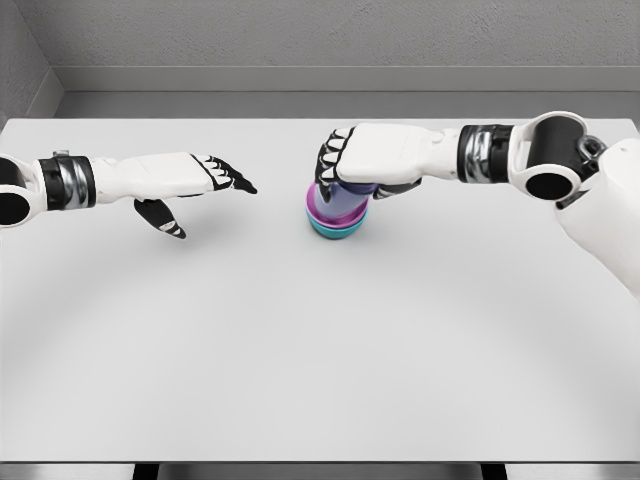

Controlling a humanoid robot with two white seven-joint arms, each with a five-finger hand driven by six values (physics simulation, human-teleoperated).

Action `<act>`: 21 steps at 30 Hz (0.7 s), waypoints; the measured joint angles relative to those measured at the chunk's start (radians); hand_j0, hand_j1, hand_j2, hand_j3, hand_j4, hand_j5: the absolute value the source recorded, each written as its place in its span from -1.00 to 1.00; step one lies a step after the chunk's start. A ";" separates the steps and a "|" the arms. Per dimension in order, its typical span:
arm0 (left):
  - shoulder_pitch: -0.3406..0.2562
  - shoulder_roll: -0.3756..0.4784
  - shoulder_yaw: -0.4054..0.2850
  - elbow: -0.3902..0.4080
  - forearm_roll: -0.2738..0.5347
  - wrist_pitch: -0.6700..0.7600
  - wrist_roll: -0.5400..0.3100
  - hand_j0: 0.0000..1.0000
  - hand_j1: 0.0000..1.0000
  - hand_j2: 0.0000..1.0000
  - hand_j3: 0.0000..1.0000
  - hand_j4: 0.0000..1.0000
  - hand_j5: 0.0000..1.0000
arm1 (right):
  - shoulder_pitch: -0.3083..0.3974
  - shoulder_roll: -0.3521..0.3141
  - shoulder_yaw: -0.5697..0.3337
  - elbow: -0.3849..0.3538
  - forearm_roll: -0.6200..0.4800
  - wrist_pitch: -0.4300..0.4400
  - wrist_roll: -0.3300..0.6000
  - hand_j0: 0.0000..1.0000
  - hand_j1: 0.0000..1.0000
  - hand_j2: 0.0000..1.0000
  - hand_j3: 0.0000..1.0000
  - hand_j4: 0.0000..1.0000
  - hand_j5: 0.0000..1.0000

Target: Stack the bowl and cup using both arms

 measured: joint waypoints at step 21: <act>0.002 0.000 0.000 0.000 0.000 0.000 0.000 1.00 1.00 1.00 1.00 1.00 1.00 | 0.009 0.023 0.000 0.030 0.033 0.000 0.000 0.21 0.21 0.21 0.21 0.21 0.21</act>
